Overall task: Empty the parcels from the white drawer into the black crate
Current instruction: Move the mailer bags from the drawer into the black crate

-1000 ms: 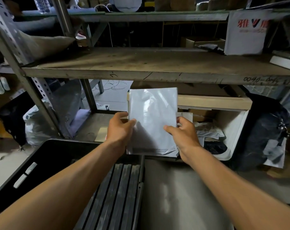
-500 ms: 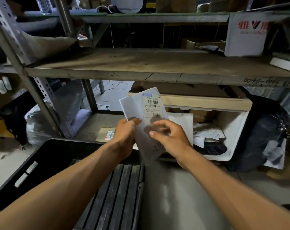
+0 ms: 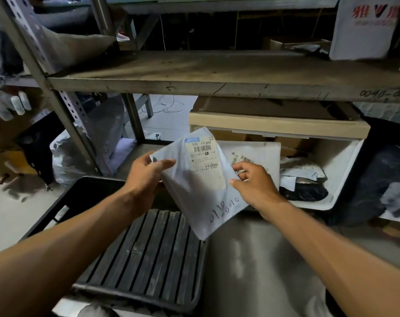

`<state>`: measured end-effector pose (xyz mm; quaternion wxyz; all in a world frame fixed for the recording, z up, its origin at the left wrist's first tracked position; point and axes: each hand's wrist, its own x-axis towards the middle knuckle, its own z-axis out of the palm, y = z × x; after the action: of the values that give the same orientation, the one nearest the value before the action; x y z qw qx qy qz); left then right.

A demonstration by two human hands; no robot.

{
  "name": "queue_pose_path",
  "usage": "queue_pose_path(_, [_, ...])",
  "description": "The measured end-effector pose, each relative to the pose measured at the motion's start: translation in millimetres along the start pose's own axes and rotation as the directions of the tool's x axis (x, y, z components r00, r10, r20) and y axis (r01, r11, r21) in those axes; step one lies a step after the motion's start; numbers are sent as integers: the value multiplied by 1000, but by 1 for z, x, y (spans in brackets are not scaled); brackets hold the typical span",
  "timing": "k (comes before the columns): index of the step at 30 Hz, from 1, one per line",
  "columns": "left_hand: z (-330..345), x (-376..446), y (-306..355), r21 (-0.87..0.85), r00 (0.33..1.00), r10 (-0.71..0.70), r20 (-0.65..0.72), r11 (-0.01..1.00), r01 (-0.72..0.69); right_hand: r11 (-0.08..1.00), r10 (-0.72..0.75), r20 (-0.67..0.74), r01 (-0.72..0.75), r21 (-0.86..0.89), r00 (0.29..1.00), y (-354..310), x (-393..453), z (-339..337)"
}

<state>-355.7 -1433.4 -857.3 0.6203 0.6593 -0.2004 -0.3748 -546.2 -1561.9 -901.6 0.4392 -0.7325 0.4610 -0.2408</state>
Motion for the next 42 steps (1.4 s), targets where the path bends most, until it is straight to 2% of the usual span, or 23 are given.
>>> queue_pose_path(4, [-47, 8, -8, 250, 1000, 29, 8, 968, -30, 978, -71, 111, 91, -189, 991, 4, 7, 24])
queue_pose_path(8, [-87, 11, -35, 409, 996, -22, 90, 912, -16, 958, -79, 210, 133, -253, 974, 10, 11, 70])
queue_pose_path(12, [-120, 27, -76, 519, 1000, -14, 10, 855, 7, 924, -79, 321, 190, -332, 944, 25, 18, 122])
queue_pose_path(15, [-144, 35, -116, 672, 995, -90, -46, 734, 97, 858, -66, 436, 274, -435, 898, 32, 27, 157])
queue_pose_path(20, [-177, 41, -162, 872, 976, -215, -29, 471, 130, 747, -14, 588, 400, -531, 809, 48, 33, 218])
queue_pose_path(25, [-198, 61, -211, 914, 955, -295, -17, 384, 135, 719, 71, 662, 422, -552, 746, 85, 41, 265])
queue_pose_path(28, [-198, 74, -237, 936, 922, -382, 59, 341, 82, 681, 170, 689, 421, -599, 705, 105, 48, 276])
queue_pose_path(33, [-185, 97, -263, 942, 854, -499, 149, 335, 31, 617, 315, 701, 423, -663, 640, 138, 54, 285])
queue_pose_path(36, [-170, 103, -273, 963, 820, -539, 195, 265, -55, 537, 389, 698, 468, -702, 601, 149, 54, 286])
queue_pose_path(39, [-163, 108, -284, 965, 757, -603, 252, 220, -145, 468, 471, 701, 522, -713, 536, 160, 55, 286])
queue_pose_path(42, [-154, 110, -286, 973, 683, -693, 231, 146, -181, 463, 527, 706, 537, -705, 473, 160, 58, 285])
